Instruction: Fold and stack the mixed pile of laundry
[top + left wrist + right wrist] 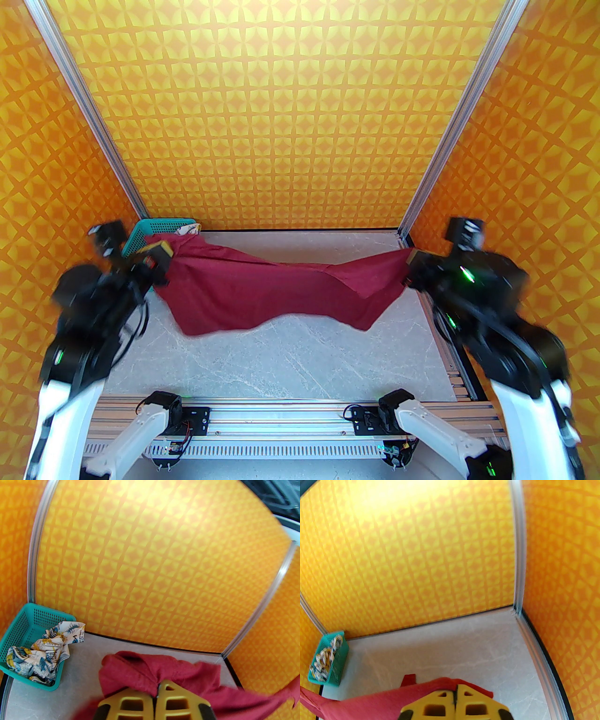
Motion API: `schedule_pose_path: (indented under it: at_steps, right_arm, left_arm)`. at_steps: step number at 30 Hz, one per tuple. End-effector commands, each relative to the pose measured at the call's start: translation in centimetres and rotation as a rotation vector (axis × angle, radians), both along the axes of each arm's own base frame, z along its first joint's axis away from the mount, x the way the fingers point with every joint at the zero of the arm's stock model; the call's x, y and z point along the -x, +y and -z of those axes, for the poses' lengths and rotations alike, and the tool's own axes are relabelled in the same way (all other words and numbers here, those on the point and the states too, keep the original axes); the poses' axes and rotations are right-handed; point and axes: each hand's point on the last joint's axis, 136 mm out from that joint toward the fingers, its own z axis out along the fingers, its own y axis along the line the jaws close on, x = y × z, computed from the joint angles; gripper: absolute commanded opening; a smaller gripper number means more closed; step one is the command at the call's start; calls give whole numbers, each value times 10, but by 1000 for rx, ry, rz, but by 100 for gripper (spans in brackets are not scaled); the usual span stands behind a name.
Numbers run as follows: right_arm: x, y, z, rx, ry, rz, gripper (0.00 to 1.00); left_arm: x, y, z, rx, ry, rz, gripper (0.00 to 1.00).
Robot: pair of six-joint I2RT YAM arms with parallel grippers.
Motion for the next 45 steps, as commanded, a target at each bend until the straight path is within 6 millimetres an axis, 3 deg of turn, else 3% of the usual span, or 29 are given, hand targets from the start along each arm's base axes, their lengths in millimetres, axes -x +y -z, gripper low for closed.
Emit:
schedule_pose_path:
  at_steps: [1, 5, 7, 9, 13, 15, 17, 19, 21, 24, 27, 29, 30, 31, 32, 34, 36, 38, 42, 45]
  right_arm:
    - [-77, 23, -12, -31, -22, -46, 0]
    - [-136, 17, -58, -113, -164, -53, 0]
    - [-159, 15, -89, -163, -268, -82, 0]
    - [-168, 10, -121, -186, -368, -100, 0]
    - [-147, -1, -183, -212, -552, -135, 0]
    - [-134, -4, -194, -231, -585, -164, 0]
    - [-126, -1, -187, -237, -560, -191, 0]
    - [-128, -1, -154, -255, -473, -190, 0]
    - [-128, 3, -109, -266, -371, -198, 0]
    - [-113, 3, -29, -316, -228, -175, 0]
    - [-84, -2, 62, -346, -66, -114, 0]
    - [-59, -4, 129, -370, 63, -77, 0]
    - [-43, -5, 166, -382, 143, -53, 0]
    - [-26, -6, 197, -383, 216, -30, 0]
    - [-13, -6, 222, -384, 276, -19, 1]
    - [22, -7, 280, -387, 432, 14, 39]
    - [48, -13, 308, -361, 523, 57, 53]
    - [59, -18, 311, -337, 541, 73, 59]
    - [46, -10, 293, -342, 530, 28, 62]
    - [28, 2, 289, -328, 549, -20, 63]
  left_arm:
    - [-72, 7, -7, 1, -17, -74, 0]
    - [-134, 19, -49, -13, -167, -116, 0]
    - [-157, 22, -74, -34, -280, -131, 0]
    - [-166, 28, -100, -40, -357, -148, 0]
    - [-144, 37, -157, -53, -537, -173, 0]
    - [-127, 38, -169, -58, -562, -177, 0]
    - [-116, 39, -160, -55, -534, -174, 0]
    - [-109, 39, -128, -48, -467, -170, 0]
    - [-100, 40, -82, -21, -388, -163, 0]
    - [-80, 41, 7, 26, -227, -159, 0]
    - [-47, 41, 101, 78, -44, -161, 0]
    - [-24, 42, 166, 121, 101, -174, 18]
    - [-11, 39, 195, 145, 159, -171, 41]
    - [3, 39, 223, 159, 230, -177, 55]
    - [14, 39, 241, 163, 279, -183, 62]
    - [37, 42, 271, 169, 374, -202, 67]
    - [49, 42, 282, 174, 424, -211, 67]
    - [52, 42, 286, 167, 465, -214, 65]
    - [36, 36, 289, 137, 546, -196, 61]
    - [12, 13, 296, 88, 614, -123, 60]
